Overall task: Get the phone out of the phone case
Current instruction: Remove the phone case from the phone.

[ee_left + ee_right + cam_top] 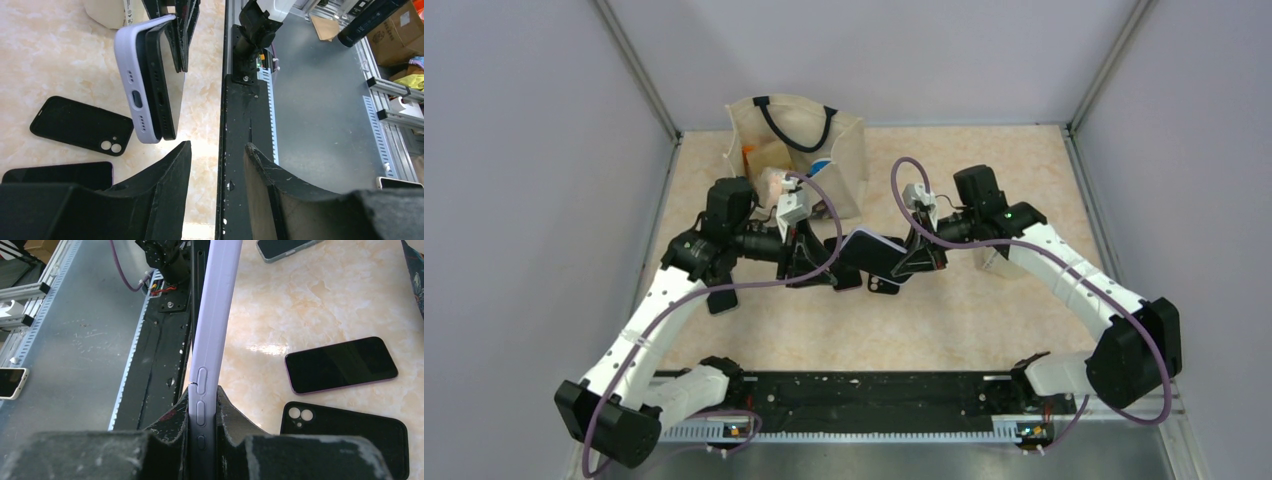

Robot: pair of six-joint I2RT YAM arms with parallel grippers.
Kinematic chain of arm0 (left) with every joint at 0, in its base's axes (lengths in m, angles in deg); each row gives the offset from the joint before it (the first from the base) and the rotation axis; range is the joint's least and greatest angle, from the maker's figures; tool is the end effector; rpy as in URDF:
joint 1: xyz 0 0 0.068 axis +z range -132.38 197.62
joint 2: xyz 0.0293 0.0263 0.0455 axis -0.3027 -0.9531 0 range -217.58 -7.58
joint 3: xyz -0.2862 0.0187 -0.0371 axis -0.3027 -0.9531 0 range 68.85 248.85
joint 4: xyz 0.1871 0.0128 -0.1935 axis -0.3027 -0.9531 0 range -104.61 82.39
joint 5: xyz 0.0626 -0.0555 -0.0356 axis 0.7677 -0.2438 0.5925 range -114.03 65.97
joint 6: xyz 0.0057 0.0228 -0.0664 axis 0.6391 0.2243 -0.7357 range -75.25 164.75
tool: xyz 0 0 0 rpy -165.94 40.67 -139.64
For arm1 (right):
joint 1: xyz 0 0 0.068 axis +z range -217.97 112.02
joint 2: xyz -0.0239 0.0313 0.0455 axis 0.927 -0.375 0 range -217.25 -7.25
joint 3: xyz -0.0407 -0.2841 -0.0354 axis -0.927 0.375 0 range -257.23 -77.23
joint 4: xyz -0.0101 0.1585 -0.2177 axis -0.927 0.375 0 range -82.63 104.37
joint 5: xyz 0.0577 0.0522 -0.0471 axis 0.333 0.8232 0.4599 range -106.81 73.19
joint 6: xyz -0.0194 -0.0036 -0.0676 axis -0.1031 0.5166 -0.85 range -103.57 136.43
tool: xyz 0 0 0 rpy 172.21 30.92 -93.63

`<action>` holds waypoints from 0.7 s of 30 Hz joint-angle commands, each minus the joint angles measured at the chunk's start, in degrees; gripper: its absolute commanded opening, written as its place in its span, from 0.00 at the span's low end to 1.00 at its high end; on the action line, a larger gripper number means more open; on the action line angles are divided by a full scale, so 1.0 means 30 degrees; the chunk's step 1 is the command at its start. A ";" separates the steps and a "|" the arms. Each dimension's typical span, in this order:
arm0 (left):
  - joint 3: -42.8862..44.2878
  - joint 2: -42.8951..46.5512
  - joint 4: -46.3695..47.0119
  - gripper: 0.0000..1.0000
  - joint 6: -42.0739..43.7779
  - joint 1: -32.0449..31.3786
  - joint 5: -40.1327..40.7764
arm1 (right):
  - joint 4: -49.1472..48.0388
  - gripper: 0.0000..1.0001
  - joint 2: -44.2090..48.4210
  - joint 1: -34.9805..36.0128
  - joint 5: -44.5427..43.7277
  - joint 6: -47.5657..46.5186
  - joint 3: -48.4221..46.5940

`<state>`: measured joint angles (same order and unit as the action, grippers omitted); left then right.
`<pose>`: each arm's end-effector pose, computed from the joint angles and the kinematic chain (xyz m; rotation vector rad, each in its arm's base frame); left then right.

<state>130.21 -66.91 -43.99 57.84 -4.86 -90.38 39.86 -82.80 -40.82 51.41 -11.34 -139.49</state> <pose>0.1721 -0.1283 0.3692 1.2157 1.6240 -1.3323 0.2222 0.1740 0.3172 -1.4258 1.5374 1.3651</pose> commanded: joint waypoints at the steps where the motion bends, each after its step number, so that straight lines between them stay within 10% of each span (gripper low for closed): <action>1: -0.0121 -0.0213 0.2279 0.48 -0.1372 0.0059 -0.0050 | -0.1316 0.00 0.0388 -0.0199 0.1225 0.0053 -0.0604; 21: 0.1215 -0.1072 -0.0860 0.48 0.1423 0.0080 0.0924 | -0.1572 0.00 0.0682 -0.0202 0.1076 0.0321 -0.0464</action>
<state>130.80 -69.38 -42.46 57.31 -4.86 -88.56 38.26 -82.80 -41.15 50.82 -10.31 -139.49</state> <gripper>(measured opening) 0.481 0.105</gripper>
